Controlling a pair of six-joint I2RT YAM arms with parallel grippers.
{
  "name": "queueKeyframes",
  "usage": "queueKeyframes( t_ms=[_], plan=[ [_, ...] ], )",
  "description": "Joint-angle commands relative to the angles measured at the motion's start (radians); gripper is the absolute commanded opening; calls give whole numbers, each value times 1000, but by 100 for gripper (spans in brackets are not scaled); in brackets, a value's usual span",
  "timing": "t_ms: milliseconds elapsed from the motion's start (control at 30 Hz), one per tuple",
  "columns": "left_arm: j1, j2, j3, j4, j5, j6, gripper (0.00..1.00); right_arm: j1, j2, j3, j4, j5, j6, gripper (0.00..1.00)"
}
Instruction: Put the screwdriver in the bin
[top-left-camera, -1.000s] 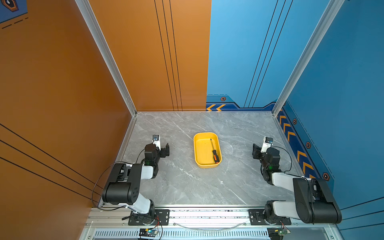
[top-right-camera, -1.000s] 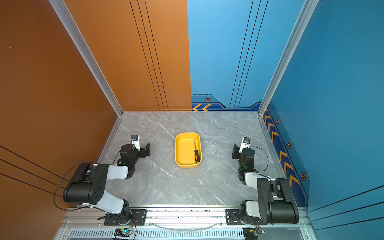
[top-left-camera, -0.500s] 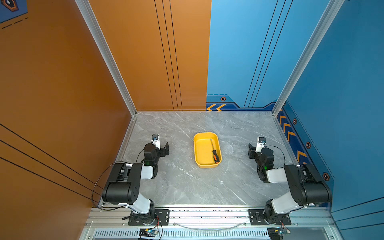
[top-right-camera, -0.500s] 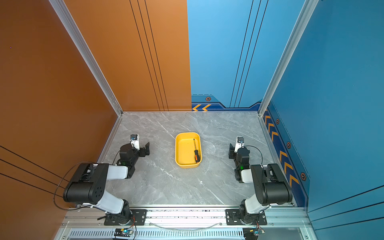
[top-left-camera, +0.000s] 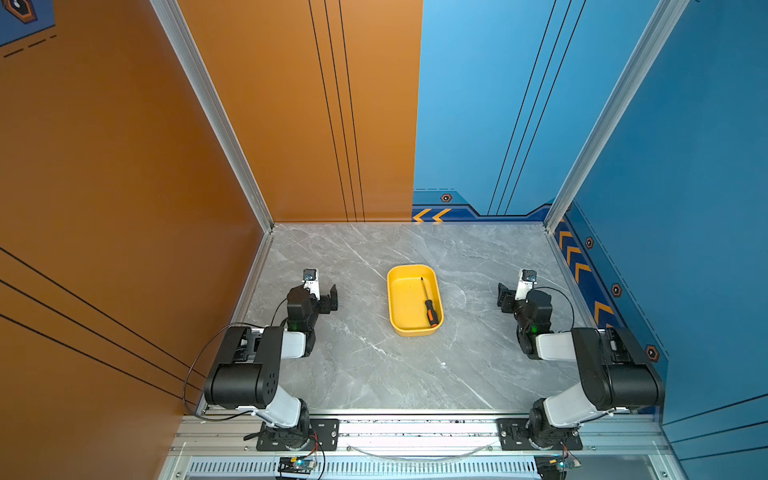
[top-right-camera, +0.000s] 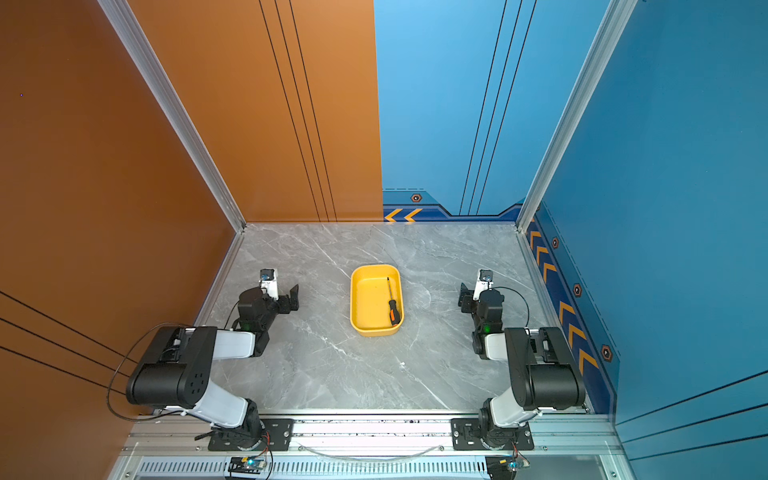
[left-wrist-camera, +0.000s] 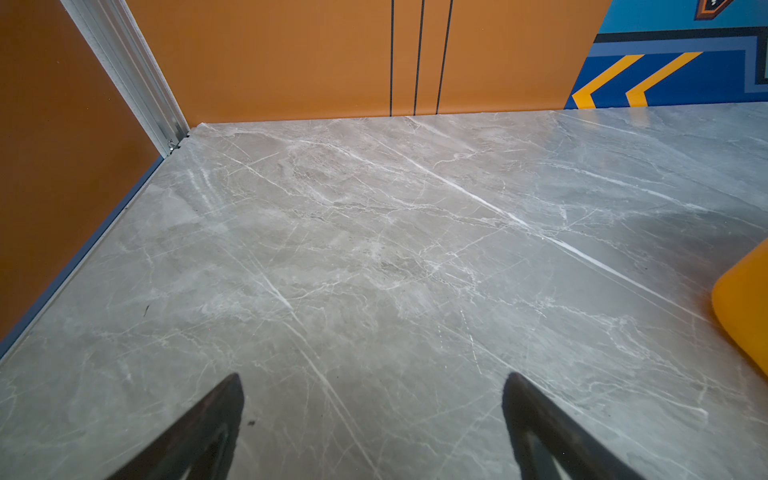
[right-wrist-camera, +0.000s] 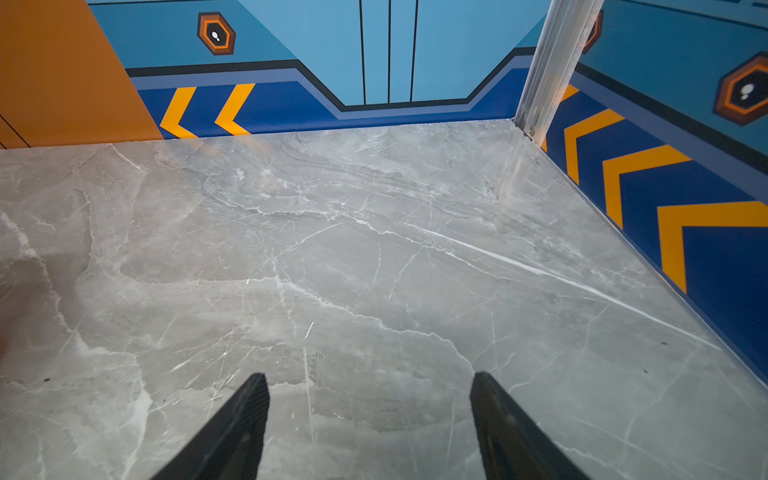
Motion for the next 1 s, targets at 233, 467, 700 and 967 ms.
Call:
queueKeyframes(
  t_ms=[233,467,700,967],
  plan=[
    [5,13,-7,14,10,-4,98,-2,6,13,-15,-14,9,88],
    [3,11,-7,14,5,-4,98,-2,6,14,-14,-13,9,99],
    [3,11,-8,15,0,-6,98,0,6,12,-11,-11,8,100],
    [0,8,-8,14,-24,-12,98,0,6,12,-13,-10,8,100]
  ],
)
